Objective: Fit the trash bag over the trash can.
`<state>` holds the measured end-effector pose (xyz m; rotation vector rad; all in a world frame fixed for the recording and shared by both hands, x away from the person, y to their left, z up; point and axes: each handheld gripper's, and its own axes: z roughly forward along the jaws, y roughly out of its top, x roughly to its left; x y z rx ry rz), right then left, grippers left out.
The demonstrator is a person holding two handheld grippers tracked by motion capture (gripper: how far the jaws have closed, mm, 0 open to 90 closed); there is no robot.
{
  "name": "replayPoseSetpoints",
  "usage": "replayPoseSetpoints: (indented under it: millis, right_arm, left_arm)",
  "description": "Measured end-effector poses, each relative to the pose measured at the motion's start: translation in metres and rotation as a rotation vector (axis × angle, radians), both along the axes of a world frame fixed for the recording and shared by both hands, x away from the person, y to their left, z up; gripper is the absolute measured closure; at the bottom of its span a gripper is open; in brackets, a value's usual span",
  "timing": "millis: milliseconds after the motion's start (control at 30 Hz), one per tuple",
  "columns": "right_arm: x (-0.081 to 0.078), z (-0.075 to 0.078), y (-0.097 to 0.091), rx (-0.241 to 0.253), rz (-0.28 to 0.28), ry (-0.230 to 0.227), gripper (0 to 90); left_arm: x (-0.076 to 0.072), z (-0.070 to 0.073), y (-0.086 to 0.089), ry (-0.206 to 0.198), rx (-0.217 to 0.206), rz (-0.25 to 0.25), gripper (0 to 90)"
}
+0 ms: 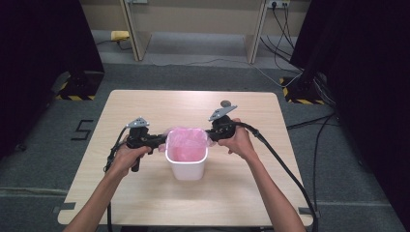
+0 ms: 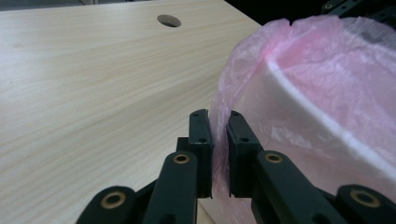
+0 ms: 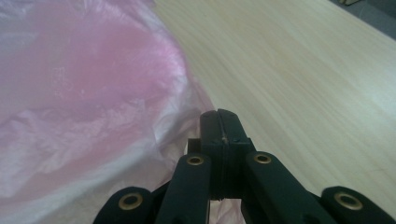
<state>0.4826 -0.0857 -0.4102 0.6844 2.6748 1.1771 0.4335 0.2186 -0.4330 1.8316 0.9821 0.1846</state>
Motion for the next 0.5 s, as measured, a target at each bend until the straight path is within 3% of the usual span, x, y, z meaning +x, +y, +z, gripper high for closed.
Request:
replayPoseSetpoints:
  millis: [200,300,400,433,500]
  right_arm:
    - [-0.003,-0.006,0.0,-0.008,0.009,0.01,90.0]
    - [-0.003,-0.011,-0.001,-0.034,0.001,0.013,90.0]
    - [-0.004,-0.015,-0.003,-0.022,-0.001,0.018,90.0]
    - [-0.005,-0.015,-0.005,-0.013,-0.01,0.015,88.6]
    - [-0.007,-0.013,-0.009,-0.019,-0.057,0.01,76.0]
  left_arm:
    - [-0.002,-0.009,-0.002,0.01,0.064,-0.01,83.9]
    - [-0.002,-0.019,0.0,0.043,0.059,-0.006,83.9]
    - [-0.007,-0.02,0.001,0.033,0.064,-0.016,81.2]
    - [-0.009,-0.019,0.001,0.027,0.069,-0.013,77.1]
    - [-0.014,-0.013,0.005,0.002,0.078,0.0,67.8]
